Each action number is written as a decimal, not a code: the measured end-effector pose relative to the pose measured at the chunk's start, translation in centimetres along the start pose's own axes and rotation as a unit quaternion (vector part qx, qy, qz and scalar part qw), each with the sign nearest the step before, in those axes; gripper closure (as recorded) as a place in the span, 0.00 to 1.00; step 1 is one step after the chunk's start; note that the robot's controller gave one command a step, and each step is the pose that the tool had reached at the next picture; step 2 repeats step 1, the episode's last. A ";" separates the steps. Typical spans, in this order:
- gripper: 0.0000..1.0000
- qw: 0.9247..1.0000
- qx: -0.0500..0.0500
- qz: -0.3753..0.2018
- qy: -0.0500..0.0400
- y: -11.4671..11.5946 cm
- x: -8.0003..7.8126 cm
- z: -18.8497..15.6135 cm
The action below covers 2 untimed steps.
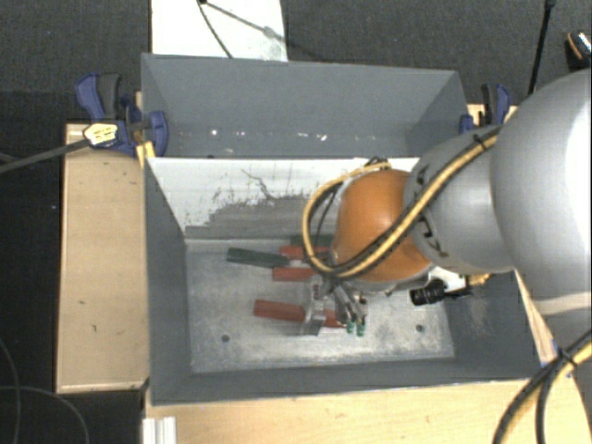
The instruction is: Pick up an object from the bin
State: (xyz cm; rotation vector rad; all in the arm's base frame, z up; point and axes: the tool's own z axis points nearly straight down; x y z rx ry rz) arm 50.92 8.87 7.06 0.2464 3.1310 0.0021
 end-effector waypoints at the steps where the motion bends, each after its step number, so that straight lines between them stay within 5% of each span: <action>1: 1.00 1.000 -0.002 0.016 -0.005 2.7 -0.6 -15.0; 2: 1.00 1.000 -0.002 0.016 -0.005 2.7 -0.6 -15.0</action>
Offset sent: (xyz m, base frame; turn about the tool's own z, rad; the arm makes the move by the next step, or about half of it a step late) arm 0.0082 0.0245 0.1450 0.0352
